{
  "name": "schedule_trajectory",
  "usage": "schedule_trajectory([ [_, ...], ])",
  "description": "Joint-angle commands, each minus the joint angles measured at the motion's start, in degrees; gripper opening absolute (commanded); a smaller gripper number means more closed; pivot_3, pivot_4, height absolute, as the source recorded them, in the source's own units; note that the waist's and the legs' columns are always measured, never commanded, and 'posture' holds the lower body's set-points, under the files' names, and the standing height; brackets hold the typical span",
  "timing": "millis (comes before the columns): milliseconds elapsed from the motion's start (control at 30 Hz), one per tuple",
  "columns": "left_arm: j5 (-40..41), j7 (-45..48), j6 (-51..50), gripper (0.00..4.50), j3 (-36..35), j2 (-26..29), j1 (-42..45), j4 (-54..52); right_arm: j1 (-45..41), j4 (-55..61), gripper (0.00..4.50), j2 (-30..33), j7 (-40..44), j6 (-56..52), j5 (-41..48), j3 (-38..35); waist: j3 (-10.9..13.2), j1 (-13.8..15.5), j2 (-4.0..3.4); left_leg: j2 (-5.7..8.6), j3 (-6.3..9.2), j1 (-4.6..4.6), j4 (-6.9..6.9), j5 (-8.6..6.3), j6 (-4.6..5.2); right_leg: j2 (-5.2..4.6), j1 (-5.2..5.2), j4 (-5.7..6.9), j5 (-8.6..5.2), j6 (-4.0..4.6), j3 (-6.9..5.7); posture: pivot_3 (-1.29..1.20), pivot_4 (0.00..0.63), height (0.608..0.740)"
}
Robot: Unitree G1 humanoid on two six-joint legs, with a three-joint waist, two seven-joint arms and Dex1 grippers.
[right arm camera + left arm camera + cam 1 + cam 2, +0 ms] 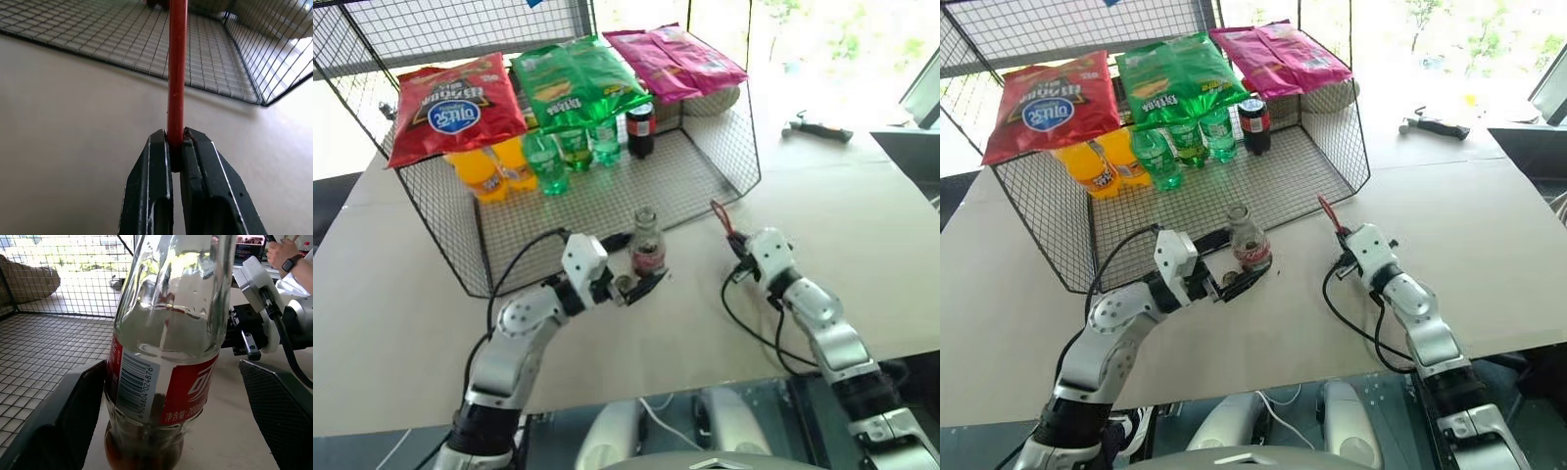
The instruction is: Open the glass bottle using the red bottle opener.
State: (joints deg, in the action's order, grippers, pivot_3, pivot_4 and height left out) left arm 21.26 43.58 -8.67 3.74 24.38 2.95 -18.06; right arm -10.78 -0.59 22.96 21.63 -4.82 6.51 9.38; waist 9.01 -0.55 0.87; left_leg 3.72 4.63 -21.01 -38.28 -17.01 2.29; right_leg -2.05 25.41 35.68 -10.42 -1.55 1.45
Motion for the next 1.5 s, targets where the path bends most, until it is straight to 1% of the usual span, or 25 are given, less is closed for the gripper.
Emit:
schedule_trajectory([
  [33,1.7,-0.1,-1.3,4.50,-2.3,1.9,-3.2,-5.3,1.3,8.1,0.87,1.9,3.2,-9.8,4.9,-3.6,0.0,0.0,0.00,0.00,0.00,0.00,0.00,0.00,0.00,0.00,0.00,0.01,0.00,0.00,0.00,0.00,0.150,0.735],
  [67,2.0,-0.3,-1.6,4.50,-2.8,2.3,-4.0,-5.9,1.5,9.1,1.26,2.2,3.5,-11.7,5.4,-4.1,0.0,0.0,0.00,0.00,0.00,0.01,0.00,0.00,0.00,0.00,0.00,0.03,0.00,0.00,-0.01,0.00,0.150,0.735],
  [133,2.0,-0.6,-1.6,4.50,-3.4,2.8,-5.3,-6.5,1.3,10.3,2.24,2.2,3.5,-14.1,6.0,-5.0,0.0,0.0,0.00,0.00,0.00,0.01,0.00,0.00,0.00,0.00,-0.01,0.03,-0.01,0.00,-0.03,0.00,0.150,0.735],
  [167,1.8,-0.9,-1.6,4.50,-3.6,2.7,-5.6,-6.5,0.9,10.6,2.90,2.1,3.6,-14.5,5.7,-5.1,0.0,0.0,0.00,0.00,0.00,0.01,0.00,0.00,-0.01,0.00,-0.01,0.03,-0.01,-0.01,-0.03,0.00,0.150,0.735],
  [200,1.7,-1.3,-1.5,4.50,-3.7,2.5,-5.5,-6.3,0.3,10.8,3.29,1.9,3.7,-14.3,5.3,-4.8,0.0,0.0,0.00,0.00,0.00,0.01,-0.02,0.00,-0.01,0.00,-0.02,0.03,-0.01,-0.01,-0.04,0.00,0.150,0.735],
  [267,0.6,-2.4,-0.8,4.50,-3.4,1.5,-4.2,-5.2,-1.2,11.7,4.30,0.6,3.2,-14.8,4.8,-3.9,0.0,0.0,0.00,0.00,0.00,0.04,-0.04,0.01,-0.01,0.00,-0.06,0.03,-0.01,-0.01,-0.07,0.00,0.150,0.735],
  [300,0.3,-2.7,-0.5,4.50,-3.2,1.1,-3.6,-4.7,-1.6,12.0,4.47,0.0,2.8,-15.0,4.5,-3.6,0.0,0.0,0.00,0.00,0.00,0.05,-0.05,0.01,-0.01,0.00,-0.07,0.03,-0.01,-0.01,-0.07,0.00,0.150,0.735],
  [400,0.2,-3.4,-0.7,4.50,-2.7,0.0,-2.3,-4.5,-2.0,12.5,4.47,-1.2,2.6,-15.2,3.7,-3.0,0.0,0.1,0.01,0.00,0.00,0.08,-0.09,0.02,-0.03,0.01,-0.11,0.03,0.00,-0.02,-0.09,0.00,0.150,0.735],
  [600,-0.9,-3.3,0.3,4.50,-2.6,-0.2,-2.2,-3.5,-1.7,12.4,4.47,-1.0,3.3,-13.1,1.4,-2.8,0.0,0.1,0.01,0.01,0.00,0.13,-0.08,0.01,-0.02,0.00,-0.14,0.03,0.00,-0.01,-0.10,0.00,0.150,0.735],
  [733,-1.7,-3.2,1.3,4.50,-2.5,-0.4,-1.6,-2.5,-2.7,12.4,4.47,-1.9,3.6,-11.7,0.7,-2.5,0.0,0.1,0.01,0.01,0.01,0.14,-0.06,0.01,-0.03,0.01,-0.14,0.03,0.00,-0.01,-0.11,0.00,0.150,0.735],
  [867,-2.1,-3.1,1.8,4.50,-2.1,-0.8,-0.8,-1.4,-5.2,11.6,4.47,-4.0,2.5,-9.3,-1.8,-0.8,0.0,0.0,0.01,0.01,0.00,0.17,-0.07,0.01,-0.03,0.01,-0.15,0.06,0.00,-0.01,-0.10,0.00,0.150,0.735],
  [1033,-2.3,-2.9,2.0,4.50,-1.3,-1.1,0.5,-0.2,-10.4,8.9,4.47,-9.6,0.8,-7.1,-4.2,3.0,0.0,-0.2,0.01,0.00,-0.04,0.24,-0.08,0.03,-0.06,0.04,-0.15,0.13,0.00,0.00,-0.17,0.00,0.150,0.735],
  [1167,-2.8,-2.6,2.7,4.50,-0.9,-1.0,1.2,0.7,-12.4,6.0,4.47,-12.5,-0.2,-4.8,-6.3,4.4,0.0,0.1,0.02,0.04,0.02,0.20,-0.08,0.03,-0.05,0.00,-0.15,0.13,0.00,0.00,-0.21,0.00,0.150,0.735],
  [1300,-3.3,-2.5,3.2,4.50,-0.6,-1.3,1.8,1.5,-12.8,5.6,4.47,-13.6,0.6,-4.2,-6.4,4.8,0.0,0.1,0.01,0.07,0.01,0.16,-0.07,0.02,-0.04,-0.01,-0.10,0.10,0.00,0.00,-0.27,0.00,0.150,0.735],
  [1500,-3.8,-2.5,3.5,4.50,0.0,-2.0,2.7,2.3,-12.2,6.1,4.47,-13.4,1.9,-3.7,-6.1,4.8,0.0,-0.1,0.01,0.05,0.01,0.17,-0.06,0.02,-0.05,0.02,-0.07,0.15,0.00,0.00,-0.26,0.00,0.150,0.735],
])
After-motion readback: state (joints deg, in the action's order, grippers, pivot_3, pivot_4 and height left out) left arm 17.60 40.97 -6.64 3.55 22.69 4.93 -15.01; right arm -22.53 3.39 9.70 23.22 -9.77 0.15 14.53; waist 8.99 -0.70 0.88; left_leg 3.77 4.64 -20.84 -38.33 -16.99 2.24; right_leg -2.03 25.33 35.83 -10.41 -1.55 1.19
